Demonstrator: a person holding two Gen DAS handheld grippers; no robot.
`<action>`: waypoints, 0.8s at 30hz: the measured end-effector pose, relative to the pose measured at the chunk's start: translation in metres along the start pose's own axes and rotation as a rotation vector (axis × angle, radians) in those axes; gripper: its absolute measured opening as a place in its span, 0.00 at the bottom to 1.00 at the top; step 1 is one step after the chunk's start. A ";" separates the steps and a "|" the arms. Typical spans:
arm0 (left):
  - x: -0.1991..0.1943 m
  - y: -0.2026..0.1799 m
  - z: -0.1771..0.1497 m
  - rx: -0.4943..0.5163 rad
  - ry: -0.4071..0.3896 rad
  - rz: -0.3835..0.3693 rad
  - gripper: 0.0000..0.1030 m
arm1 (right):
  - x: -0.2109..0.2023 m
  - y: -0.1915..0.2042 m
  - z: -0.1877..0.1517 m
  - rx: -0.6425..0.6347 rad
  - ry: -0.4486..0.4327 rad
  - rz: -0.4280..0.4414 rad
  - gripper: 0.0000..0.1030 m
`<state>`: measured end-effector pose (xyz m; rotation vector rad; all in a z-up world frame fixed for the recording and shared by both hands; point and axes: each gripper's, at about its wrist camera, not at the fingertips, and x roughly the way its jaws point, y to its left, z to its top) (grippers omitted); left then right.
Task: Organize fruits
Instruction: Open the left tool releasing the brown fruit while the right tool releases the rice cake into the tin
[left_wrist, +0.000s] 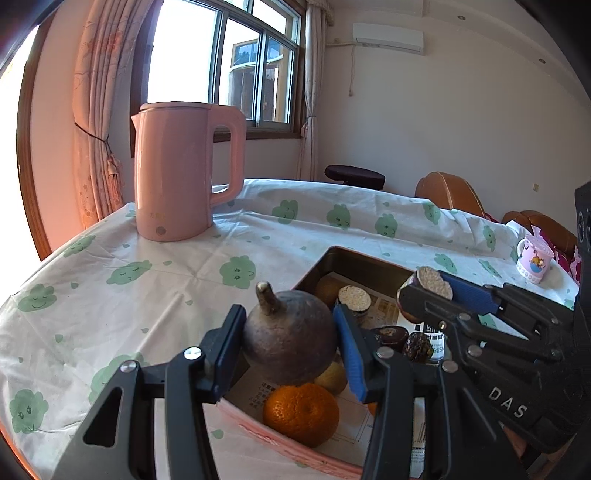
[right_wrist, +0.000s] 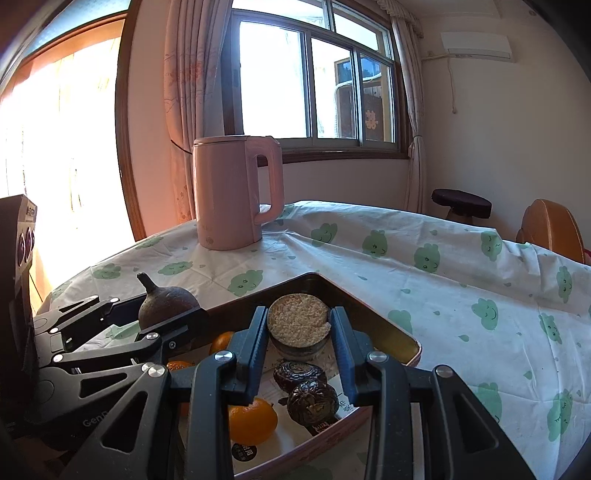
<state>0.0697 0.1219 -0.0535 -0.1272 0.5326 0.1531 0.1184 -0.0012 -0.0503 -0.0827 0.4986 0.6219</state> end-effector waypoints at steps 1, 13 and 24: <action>-0.002 0.000 0.000 -0.003 -0.011 0.001 0.50 | 0.003 0.000 -0.002 0.000 0.011 0.004 0.35; -0.009 0.001 -0.001 0.000 -0.048 0.024 0.67 | 0.006 -0.004 -0.005 0.027 0.029 -0.008 0.46; -0.021 -0.002 -0.001 -0.014 -0.129 0.011 0.75 | -0.036 -0.015 -0.014 0.007 -0.095 -0.178 0.69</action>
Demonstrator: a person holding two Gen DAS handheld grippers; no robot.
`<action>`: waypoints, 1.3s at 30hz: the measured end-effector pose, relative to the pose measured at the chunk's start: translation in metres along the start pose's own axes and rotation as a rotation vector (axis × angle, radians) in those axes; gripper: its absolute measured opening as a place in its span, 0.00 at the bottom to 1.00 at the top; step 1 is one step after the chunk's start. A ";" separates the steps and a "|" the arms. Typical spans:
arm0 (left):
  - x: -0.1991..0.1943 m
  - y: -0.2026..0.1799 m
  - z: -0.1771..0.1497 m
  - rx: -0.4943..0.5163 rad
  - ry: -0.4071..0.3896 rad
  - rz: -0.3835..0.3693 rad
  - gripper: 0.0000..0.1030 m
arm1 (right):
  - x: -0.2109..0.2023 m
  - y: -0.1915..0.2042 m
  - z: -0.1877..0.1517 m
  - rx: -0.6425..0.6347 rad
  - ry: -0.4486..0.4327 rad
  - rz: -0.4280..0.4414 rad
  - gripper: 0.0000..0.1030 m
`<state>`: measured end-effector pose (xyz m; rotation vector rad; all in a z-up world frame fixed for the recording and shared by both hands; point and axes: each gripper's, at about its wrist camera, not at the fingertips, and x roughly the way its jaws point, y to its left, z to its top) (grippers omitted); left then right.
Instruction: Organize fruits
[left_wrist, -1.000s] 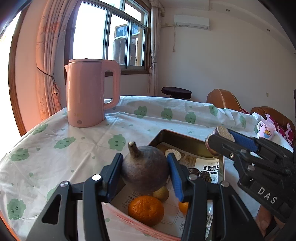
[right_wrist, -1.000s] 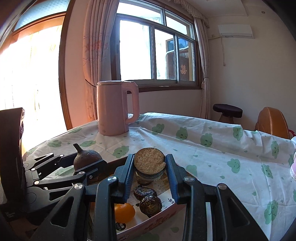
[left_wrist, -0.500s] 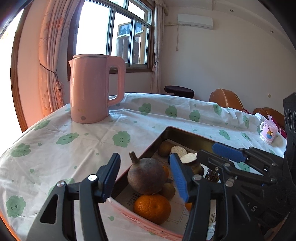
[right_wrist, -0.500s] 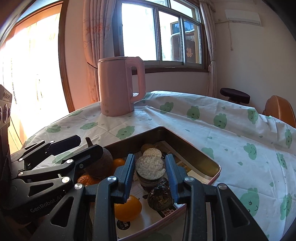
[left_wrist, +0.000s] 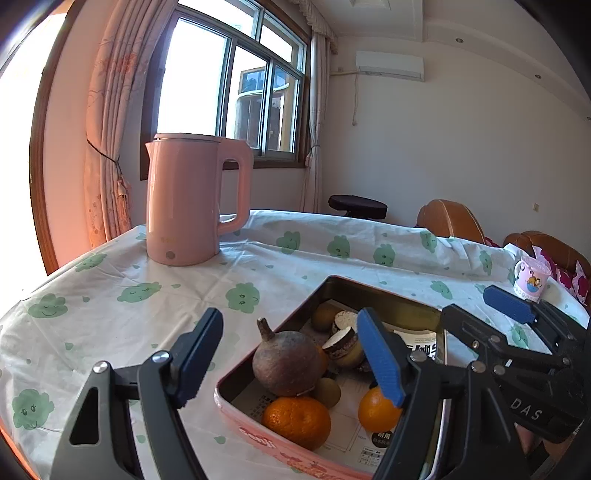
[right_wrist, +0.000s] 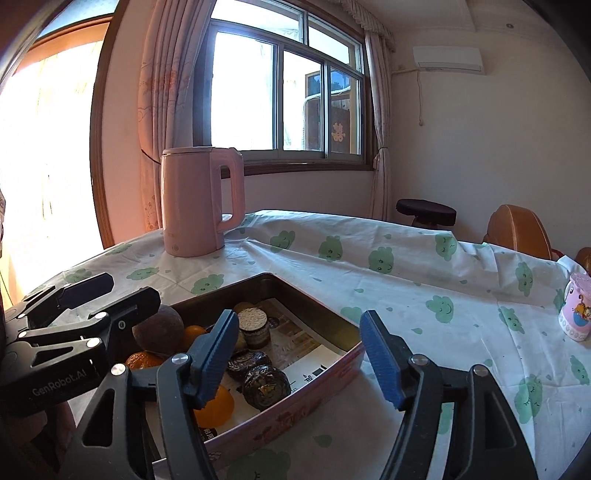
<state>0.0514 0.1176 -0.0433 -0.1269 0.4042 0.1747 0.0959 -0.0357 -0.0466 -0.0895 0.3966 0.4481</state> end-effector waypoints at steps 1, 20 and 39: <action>0.000 0.000 0.000 0.000 -0.001 0.000 0.75 | -0.002 -0.001 0.000 -0.002 -0.007 -0.011 0.70; -0.005 -0.010 -0.001 0.049 -0.037 0.057 0.97 | -0.019 -0.012 -0.001 0.033 -0.073 -0.043 0.84; -0.006 -0.011 -0.001 0.049 -0.034 0.070 1.00 | -0.021 -0.016 -0.002 0.053 -0.079 -0.050 0.89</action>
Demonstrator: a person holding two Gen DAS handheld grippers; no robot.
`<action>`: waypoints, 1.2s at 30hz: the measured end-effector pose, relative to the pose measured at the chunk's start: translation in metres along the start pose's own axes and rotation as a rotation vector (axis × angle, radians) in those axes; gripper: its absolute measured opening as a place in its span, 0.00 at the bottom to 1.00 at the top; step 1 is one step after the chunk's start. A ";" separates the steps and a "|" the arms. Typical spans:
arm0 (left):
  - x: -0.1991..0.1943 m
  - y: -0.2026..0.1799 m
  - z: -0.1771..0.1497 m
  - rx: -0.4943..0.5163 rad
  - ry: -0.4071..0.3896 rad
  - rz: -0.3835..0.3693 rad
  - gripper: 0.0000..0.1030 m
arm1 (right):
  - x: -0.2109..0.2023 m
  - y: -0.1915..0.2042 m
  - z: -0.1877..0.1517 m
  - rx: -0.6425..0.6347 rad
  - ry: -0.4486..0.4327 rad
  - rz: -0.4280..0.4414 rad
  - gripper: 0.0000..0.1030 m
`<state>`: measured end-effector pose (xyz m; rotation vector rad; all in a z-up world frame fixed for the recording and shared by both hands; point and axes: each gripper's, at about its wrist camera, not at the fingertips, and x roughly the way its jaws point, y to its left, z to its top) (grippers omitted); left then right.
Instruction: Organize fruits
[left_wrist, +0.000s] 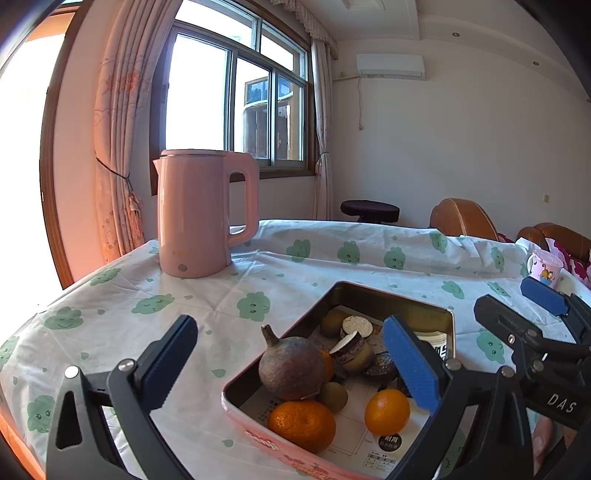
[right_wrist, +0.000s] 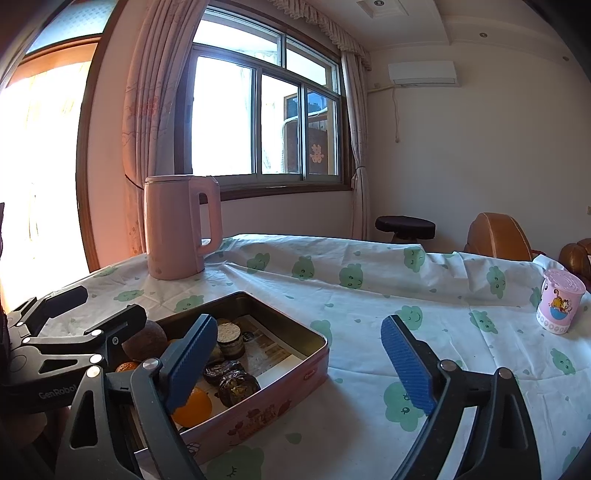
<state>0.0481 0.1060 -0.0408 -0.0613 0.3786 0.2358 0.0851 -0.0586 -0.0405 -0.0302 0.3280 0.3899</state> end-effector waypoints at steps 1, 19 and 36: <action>0.000 0.000 0.000 0.000 0.000 0.000 1.00 | 0.000 0.000 0.000 0.001 0.000 0.000 0.89; -0.011 -0.002 0.000 0.010 -0.059 -0.007 1.00 | -0.007 -0.007 0.000 0.018 -0.028 -0.030 0.89; -0.010 0.000 0.000 -0.004 -0.060 0.013 1.00 | -0.008 -0.008 0.000 0.025 -0.030 -0.043 0.89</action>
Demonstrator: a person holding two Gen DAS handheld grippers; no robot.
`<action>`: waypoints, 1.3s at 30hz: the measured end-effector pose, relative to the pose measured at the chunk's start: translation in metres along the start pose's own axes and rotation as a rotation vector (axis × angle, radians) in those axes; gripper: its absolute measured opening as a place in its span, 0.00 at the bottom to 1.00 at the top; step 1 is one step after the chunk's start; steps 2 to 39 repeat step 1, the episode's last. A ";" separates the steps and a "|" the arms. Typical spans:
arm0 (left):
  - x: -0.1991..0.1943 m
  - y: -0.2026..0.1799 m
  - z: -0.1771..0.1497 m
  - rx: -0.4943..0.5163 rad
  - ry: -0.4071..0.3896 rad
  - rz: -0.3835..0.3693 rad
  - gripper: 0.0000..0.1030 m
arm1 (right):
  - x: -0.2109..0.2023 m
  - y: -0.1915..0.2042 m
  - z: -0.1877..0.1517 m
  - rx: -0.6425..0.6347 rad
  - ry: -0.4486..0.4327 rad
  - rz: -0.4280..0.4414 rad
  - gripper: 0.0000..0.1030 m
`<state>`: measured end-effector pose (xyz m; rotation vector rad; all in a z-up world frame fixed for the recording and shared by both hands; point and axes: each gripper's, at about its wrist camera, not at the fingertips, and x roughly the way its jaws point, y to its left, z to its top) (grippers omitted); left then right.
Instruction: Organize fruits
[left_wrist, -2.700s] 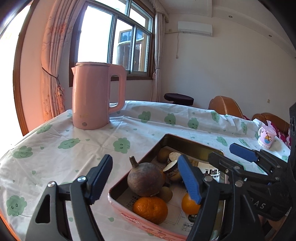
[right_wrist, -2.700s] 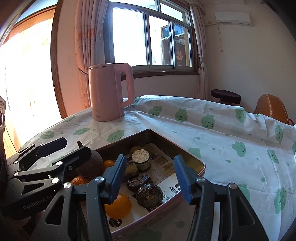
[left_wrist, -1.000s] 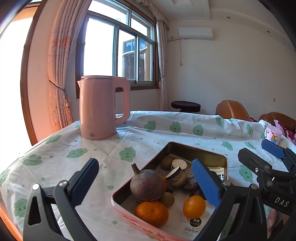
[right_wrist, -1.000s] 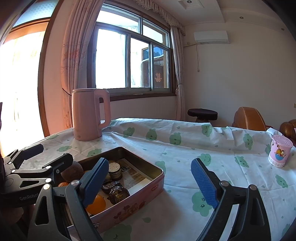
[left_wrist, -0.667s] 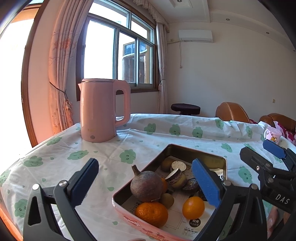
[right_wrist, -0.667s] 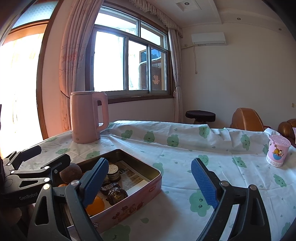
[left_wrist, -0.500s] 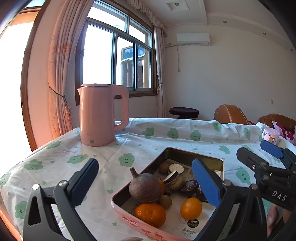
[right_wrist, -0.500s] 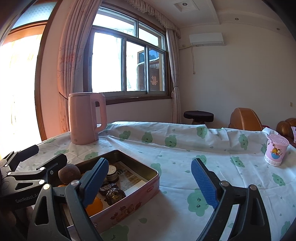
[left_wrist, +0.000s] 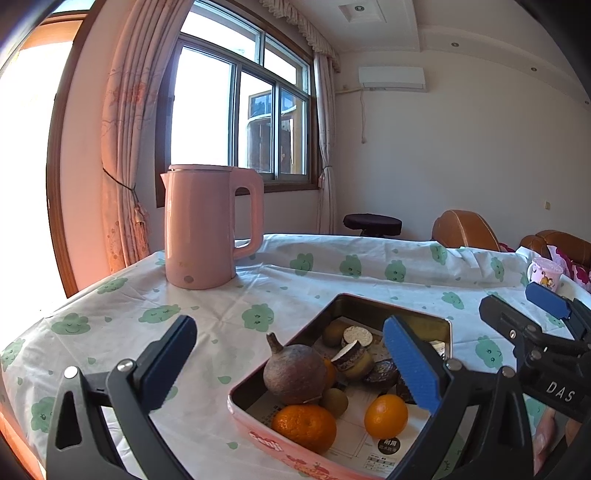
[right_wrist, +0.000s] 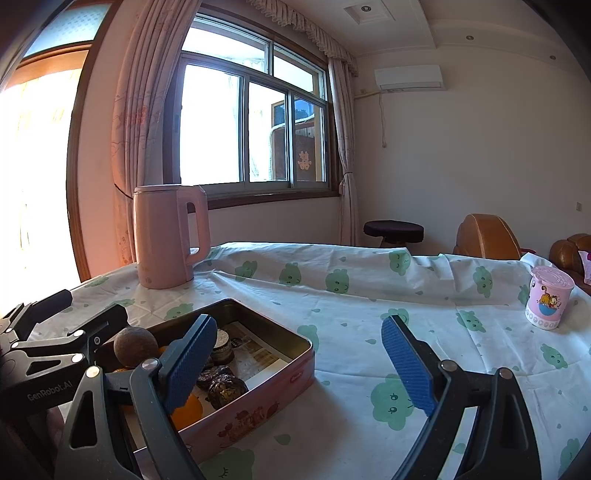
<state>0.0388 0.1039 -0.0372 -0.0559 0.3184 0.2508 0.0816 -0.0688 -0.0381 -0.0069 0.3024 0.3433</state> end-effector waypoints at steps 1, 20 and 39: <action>0.000 0.000 0.000 -0.001 0.002 -0.001 1.00 | 0.000 0.000 0.000 0.000 0.000 -0.001 0.89; 0.000 0.000 0.000 -0.001 0.002 -0.001 1.00 | 0.000 0.000 0.000 0.000 0.000 -0.001 0.89; 0.000 0.000 0.000 -0.001 0.002 -0.001 1.00 | 0.000 0.000 0.000 0.000 0.000 -0.001 0.89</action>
